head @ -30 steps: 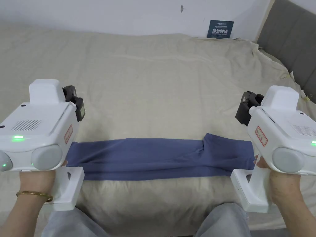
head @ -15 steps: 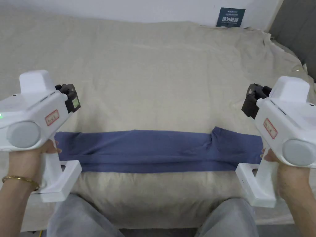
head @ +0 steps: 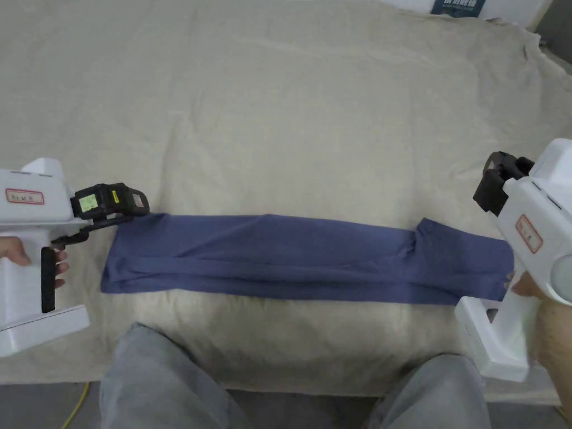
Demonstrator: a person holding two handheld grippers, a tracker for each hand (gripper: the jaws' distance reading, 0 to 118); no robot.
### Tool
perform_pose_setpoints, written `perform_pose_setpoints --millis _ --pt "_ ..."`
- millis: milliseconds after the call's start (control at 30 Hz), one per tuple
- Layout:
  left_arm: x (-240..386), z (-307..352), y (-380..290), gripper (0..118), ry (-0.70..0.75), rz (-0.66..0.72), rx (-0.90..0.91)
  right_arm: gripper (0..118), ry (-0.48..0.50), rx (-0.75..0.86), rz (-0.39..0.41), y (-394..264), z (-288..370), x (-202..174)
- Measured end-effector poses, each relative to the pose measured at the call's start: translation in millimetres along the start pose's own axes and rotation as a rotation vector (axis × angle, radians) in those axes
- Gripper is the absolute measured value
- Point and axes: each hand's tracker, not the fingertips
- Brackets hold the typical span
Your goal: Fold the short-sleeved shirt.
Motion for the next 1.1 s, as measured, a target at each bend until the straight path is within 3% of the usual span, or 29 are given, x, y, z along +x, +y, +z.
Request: perform_pose_setpoints --millis 133,367,567,667,700,733,800,833,867,967,1100 --pt "-27 -17 -3 117 -0.055 0.086 -0.127 0 0.001 -0.013 0.004 -1 -2 -5" --pt "-28 -26 -24 118 -0.052 0.107 -0.11 0 0.0 -0.04 0.025 -8 -8 -8" --pt "-24 -32 -26 117 -0.197 0.179 -0.119 0 -0.002 -0.058 0.024 -11 -10 -7" --pt "-18 -35 -28 115 -0.17 0.132 -0.129 0 -0.004 -0.062 0.03 -12 -10 -7" --pt "-18 -34 -25 108 -0.174 0.125 -0.134 0 -0.002 -0.065 0.03 -12 -10 -7" --pt "-18 -33 -24 95 -0.179 0.124 -0.135 0 -0.004 -0.066 0.031 -14 -11 -6" --pt "-19 -32 -22 31 -0.179 0.132 -0.131 0 -0.004 -0.069 0.024 -15 -12 -4" --pt "-17 -35 -21 16 -0.178 0.141 -0.129 0 -0.003 -0.071 0.018 -15 -12 -4" --pt "-17 -39 -24 14 -0.097 0.14 -0.135 0 -0.002 -0.073 0.017 -15 -11 -5" --pt "-12 -43 -28 5 -0.12 0.122 -0.139 0 -0.006 -0.076 0.022 -16 -11 -6" --pt "5 -41 -23 2 -0.005 0.049 -0.152 0 -0.001 -0.082 0.022 -17 -12 -4"
